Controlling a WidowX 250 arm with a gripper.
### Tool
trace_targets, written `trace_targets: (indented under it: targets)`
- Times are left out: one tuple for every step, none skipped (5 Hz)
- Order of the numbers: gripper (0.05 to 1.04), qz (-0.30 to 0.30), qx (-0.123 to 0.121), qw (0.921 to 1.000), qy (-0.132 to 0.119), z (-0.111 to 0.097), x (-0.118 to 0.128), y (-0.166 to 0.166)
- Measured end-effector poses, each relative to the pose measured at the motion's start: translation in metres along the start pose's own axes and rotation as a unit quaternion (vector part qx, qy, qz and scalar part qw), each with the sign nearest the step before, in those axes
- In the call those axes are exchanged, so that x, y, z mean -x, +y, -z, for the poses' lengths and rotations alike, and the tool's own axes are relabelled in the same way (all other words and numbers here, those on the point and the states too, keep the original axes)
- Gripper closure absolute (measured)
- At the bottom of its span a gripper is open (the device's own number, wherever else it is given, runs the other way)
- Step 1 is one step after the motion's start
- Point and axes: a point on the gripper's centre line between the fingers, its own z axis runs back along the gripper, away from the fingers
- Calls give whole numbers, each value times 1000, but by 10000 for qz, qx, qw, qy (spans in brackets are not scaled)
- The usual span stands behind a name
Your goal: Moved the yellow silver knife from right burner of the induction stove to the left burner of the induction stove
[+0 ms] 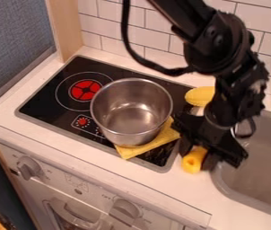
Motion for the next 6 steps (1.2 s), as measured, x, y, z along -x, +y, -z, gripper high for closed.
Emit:
trace_targets:
  targets:
    - [616, 161, -33, 9999, -48, -8, 2, -7]
    - [616, 288, 31, 9987, -415, -33, -3, -14]
    - [616, 255, 119, 9975, -652, -55, -6, -8]
    - [616, 54, 187, 9970, -744, -71, -10, 13]
    - [616, -270, 241, 9955, -874, -89, -16, 51]
    - [616, -656, 402, 9924, -962, -105, -20, 92]
